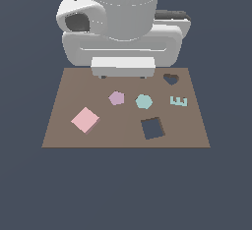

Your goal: Insert a designated object into the corresponding slot on a board.

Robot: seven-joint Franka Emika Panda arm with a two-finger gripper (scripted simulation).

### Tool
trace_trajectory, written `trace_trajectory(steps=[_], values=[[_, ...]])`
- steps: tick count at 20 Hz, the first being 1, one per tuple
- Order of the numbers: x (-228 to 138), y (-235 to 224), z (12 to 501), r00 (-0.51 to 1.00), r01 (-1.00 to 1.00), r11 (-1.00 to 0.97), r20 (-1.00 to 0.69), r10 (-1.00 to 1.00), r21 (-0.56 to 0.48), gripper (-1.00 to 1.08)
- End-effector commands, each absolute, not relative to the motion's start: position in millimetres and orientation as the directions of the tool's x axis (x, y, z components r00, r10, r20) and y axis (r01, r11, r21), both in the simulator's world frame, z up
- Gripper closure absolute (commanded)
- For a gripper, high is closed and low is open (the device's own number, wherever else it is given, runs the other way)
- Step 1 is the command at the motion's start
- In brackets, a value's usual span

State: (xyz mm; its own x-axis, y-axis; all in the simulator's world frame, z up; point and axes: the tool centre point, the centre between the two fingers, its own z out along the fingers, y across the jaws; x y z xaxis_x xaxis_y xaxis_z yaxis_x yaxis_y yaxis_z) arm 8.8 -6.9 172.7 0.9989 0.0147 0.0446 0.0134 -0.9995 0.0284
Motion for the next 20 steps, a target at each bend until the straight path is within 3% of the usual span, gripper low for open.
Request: trace_trajectory(steps=[1,11,20], values=[[8.8,-6.9,172.7,0.999,0.013,-1.000,0.045,0.015,0.028,-0.92],[22.8,-20.6,155.1,0.996,-0.082,-0.996,0.040,-0.081,0.024,-0.92],[53.1,-63.6,107.2,0.941,-0.337,-0.941,0.024,-0.337,0.012,-0.92]])
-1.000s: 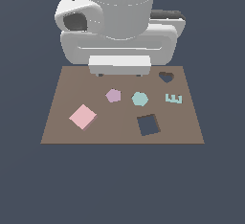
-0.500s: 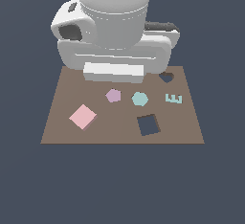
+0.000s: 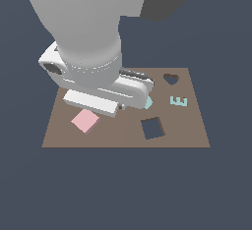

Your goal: Insert a designated object into the corresponding slot on a board.

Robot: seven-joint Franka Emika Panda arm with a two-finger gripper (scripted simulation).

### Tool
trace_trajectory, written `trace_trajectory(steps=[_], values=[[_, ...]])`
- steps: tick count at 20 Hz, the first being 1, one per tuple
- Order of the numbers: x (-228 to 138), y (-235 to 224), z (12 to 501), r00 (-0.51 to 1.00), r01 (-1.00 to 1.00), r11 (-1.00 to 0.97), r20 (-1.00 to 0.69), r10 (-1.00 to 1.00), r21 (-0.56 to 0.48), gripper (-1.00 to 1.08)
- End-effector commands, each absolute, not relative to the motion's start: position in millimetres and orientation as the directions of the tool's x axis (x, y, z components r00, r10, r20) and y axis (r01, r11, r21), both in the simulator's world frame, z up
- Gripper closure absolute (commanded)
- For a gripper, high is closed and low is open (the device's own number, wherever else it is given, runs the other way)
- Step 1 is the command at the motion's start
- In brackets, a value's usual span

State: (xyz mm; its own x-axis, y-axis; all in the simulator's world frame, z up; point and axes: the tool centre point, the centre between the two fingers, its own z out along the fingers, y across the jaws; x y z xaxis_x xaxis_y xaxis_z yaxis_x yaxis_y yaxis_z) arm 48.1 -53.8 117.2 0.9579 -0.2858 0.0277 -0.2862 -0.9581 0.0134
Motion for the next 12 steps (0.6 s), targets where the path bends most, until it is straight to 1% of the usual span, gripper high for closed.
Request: trace_trajectory(steps=[1,6,12], values=[[56.1,-69.7,100.9,0.929,-0.369,-0.929,0.022,-0.369,0.010,-0.92],[66.3,-96.5,74.5,0.867,-0.498,-0.867,0.011,-0.498,0.005,-0.92],[71.0,-117.2,55.0,0.809,-0.588,-0.809,0.003,-0.588,0.001,-0.92]])
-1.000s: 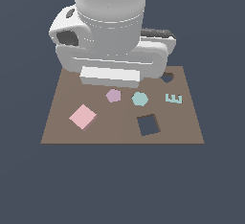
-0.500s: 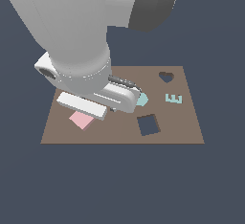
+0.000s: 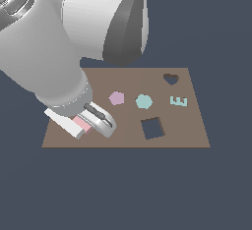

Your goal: Insert a designated object into the corresponding slot on a board.

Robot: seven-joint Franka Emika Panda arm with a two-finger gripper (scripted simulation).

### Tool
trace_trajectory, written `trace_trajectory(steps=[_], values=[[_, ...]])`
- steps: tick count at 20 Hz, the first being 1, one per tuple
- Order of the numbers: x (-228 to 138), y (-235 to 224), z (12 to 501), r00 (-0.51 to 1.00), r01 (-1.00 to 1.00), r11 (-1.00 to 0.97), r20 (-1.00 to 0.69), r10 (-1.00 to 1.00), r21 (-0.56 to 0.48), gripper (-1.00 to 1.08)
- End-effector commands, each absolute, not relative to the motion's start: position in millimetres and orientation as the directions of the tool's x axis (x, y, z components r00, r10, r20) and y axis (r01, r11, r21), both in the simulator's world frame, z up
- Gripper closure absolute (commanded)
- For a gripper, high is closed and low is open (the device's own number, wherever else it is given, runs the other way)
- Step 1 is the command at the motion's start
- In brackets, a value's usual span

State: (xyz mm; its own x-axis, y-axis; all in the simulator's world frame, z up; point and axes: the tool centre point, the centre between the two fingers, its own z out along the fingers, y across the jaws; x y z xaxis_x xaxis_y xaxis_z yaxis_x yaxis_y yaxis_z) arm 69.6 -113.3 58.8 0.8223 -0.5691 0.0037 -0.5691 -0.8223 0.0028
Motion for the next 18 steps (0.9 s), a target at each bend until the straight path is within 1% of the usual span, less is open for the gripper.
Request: trace_trajectory(steps=[1,8,16,17,18], values=[[71.3,-119.2,53.2,0.803,-0.596,-0.803,0.002,-0.596,0.001,-0.92],[71.0,-122.3,48.9,0.795,-0.607,-0.795,0.000,-0.607,0.001,-0.92],[71.1,-122.8,29.9,0.791,-0.611,-0.791,0.000,-0.611,0.000,-0.92],[71.1,-122.8,29.9,0.791,-0.611,-0.791,0.000,-0.611,0.000,1.08],[71.1,-122.8,29.9,0.791,-0.611,-0.791,0.000,-0.611,0.000,1.08]])
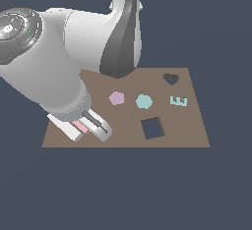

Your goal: Insert a designated object into the corresponding slot on a board.

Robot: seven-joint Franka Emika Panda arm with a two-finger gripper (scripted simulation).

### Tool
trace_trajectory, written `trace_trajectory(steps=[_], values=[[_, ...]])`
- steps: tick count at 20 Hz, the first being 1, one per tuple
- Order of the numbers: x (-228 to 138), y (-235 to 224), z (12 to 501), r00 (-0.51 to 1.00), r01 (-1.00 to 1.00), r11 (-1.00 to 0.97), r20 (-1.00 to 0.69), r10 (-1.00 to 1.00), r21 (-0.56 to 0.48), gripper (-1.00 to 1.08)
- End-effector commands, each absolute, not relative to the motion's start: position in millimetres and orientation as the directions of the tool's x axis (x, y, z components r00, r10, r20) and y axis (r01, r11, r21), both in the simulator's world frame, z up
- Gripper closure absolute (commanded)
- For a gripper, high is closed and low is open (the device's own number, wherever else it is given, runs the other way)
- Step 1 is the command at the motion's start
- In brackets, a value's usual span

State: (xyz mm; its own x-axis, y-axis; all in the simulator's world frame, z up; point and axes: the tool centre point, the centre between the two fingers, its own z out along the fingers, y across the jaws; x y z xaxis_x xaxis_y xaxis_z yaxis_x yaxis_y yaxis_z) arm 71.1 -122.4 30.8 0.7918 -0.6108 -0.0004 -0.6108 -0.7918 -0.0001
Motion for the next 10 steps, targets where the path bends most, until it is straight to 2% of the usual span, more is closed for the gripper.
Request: trace_trajectory(steps=[1,10], values=[[71.1,-122.8,29.9,0.791,-0.611,-0.791,0.000,-0.611,0.000,1.08],[71.4,-122.1,30.9,0.792,-0.611,-0.792,0.000,-0.611,-0.001,1.08]])
